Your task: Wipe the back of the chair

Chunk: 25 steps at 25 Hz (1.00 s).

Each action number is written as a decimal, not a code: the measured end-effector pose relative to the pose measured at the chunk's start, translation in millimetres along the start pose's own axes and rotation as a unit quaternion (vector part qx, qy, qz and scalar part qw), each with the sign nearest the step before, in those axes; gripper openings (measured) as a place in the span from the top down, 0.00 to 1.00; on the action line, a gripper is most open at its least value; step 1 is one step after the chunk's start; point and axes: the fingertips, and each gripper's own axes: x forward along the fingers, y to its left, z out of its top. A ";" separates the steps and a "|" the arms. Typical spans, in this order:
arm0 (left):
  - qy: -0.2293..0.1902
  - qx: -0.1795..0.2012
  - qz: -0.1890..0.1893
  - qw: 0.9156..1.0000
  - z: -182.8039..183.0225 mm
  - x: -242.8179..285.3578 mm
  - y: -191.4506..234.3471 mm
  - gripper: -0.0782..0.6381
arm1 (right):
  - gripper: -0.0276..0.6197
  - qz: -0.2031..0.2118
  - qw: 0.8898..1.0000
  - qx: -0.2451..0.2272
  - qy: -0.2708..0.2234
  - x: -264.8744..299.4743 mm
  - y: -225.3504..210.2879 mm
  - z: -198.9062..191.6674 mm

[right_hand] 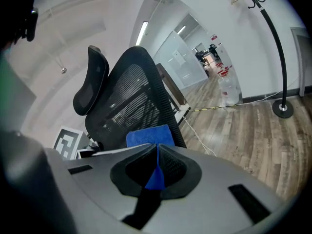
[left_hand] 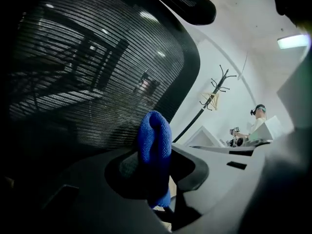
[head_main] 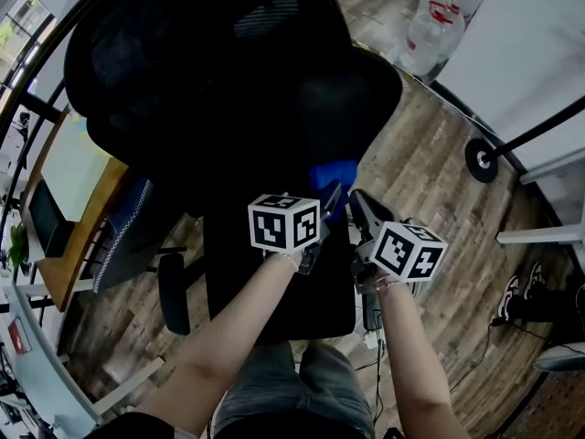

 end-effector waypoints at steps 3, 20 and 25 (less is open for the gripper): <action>-0.007 -0.008 0.011 1.000 2.2 -7.6 10.8 0.75 | 0.91 0.005 1.000 -0.004 0.010 10.4 5.6 -4.8; -0.044 -0.050 0.074 0.995 3.2 -86.1 87.0 0.75 | 0.91 0.059 0.995 -0.031 0.072 68.5 82.5 -52.5; -0.060 -0.065 0.097 0.991 4.6 -115.4 115.0 0.75 | 0.91 0.076 0.992 -0.041 0.088 86.4 108.5 -64.8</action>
